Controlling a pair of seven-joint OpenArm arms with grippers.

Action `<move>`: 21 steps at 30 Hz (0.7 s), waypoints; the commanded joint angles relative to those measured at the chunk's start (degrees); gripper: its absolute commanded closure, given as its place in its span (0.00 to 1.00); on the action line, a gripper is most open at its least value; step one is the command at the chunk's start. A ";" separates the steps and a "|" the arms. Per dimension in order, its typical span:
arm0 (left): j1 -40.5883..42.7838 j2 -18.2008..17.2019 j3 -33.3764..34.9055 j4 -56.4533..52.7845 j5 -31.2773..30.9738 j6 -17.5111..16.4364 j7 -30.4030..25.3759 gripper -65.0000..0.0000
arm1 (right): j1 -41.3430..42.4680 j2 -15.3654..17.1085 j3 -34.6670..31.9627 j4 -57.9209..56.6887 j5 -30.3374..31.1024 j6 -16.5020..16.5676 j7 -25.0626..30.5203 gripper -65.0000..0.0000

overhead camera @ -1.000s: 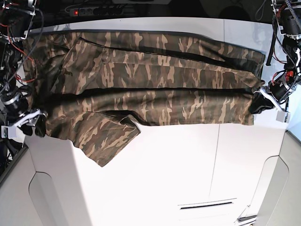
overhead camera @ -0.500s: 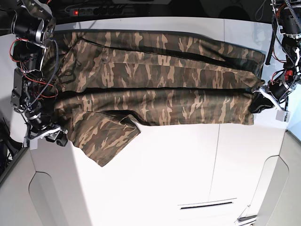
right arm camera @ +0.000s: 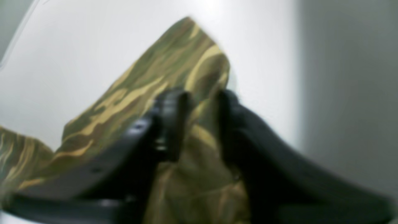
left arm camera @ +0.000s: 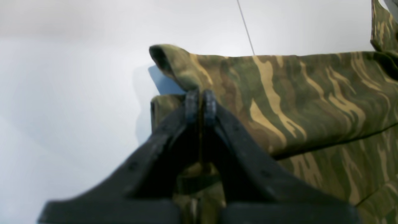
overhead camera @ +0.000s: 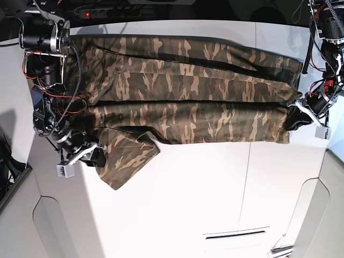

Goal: Fold the T-shirt properly
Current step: 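Lift the side edges and fold the shirt over toward the collar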

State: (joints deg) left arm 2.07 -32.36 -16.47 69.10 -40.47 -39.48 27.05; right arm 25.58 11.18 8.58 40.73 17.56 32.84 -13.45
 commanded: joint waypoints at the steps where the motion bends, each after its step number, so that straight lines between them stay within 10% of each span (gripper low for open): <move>1: -0.79 -1.09 -0.48 0.96 -0.79 -0.52 -1.11 1.00 | 1.20 0.20 -0.39 0.63 -0.26 0.17 -0.48 0.89; 9: -0.96 -1.16 -0.48 1.25 -0.85 -0.52 -1.20 1.00 | 0.68 0.42 0.20 5.88 0.66 0.42 -10.62 1.00; 21: 5.81 -4.66 -2.75 14.53 -0.81 -0.52 -0.96 1.00 | -20.52 1.20 11.41 47.39 15.58 0.42 -30.60 1.00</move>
State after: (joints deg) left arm 8.80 -35.46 -18.55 82.54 -40.49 -39.51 27.46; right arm 3.97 11.73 19.79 87.33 31.94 32.67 -45.34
